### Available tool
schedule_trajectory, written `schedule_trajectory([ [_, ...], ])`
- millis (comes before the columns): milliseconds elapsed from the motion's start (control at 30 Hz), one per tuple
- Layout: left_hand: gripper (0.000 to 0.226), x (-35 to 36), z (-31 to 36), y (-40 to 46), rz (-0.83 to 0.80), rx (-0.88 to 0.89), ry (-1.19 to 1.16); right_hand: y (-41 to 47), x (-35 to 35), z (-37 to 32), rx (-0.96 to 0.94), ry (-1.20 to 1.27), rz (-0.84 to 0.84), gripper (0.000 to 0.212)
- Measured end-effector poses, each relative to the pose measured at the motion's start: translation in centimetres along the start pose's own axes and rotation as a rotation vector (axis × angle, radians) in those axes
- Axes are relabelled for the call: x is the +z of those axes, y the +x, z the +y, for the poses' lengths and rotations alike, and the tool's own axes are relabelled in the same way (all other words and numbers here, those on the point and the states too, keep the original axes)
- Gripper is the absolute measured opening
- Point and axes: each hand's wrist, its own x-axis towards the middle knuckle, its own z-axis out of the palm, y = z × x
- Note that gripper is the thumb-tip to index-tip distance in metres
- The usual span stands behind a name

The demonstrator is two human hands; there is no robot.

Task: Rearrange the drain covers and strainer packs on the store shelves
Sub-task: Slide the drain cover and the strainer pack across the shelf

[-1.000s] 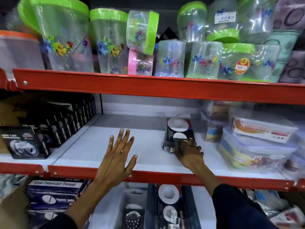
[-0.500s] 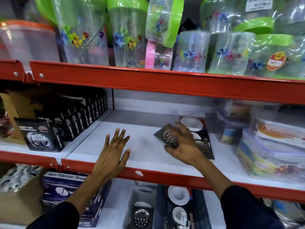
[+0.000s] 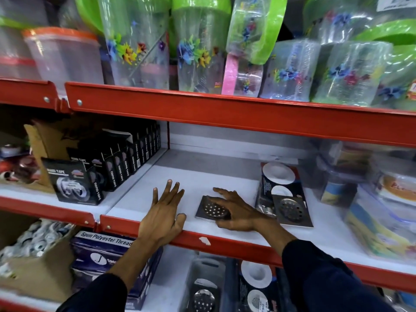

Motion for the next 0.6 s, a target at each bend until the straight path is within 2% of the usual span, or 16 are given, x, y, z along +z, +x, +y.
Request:
schedule_trajectory([
  [67, 0.079, 0.1, -0.2, -0.1, 0.005, 0.001, 0.0, -1.1, -0.4, -0.1, 0.034, -0.051, 0.133, 0.08],
  [133, 0.079, 0.2, -0.3, -0.1, 0.009, -0.003, 0.003, -2.6, -1.1, 0.2, 0.153, -0.135, 0.356, 0.073],
  [200, 0.078, 0.4, -0.2, 0.0, 0.009, -0.006, 0.017, -4.2, -1.7, 1.3, 0.386, -0.196, 0.552, 0.067],
  [233, 0.078, 0.5, -0.3, 0.0, 0.007, -0.008, 0.025, -5.0, -2.0, 2.0, 0.523, -0.191, 0.6, 0.065],
  [300, 0.078, 0.6, -0.2, 0.0, 0.002, -0.01, 0.039, -6.7, -2.5, 3.3, 0.776, -0.106, 0.574, 0.067],
  [367, 0.077, 0.7, -0.2, 0.1, 0.005, -0.008, 0.038, -7.9, -2.6, 4.2, 0.925, -0.05, 0.475, 0.075],
  [500, 0.074, 0.7, -0.2, 0.0, 0.003, -0.005, 0.038, -8.6, -2.4, 4.7, 0.977, -0.063, 0.445, 0.083],
  [600, 0.074, 0.6, -0.1, -0.1, -0.006, -0.009, 0.044, -8.8, -3.4, 4.3, 0.977, -0.035, 0.52, 0.086],
])
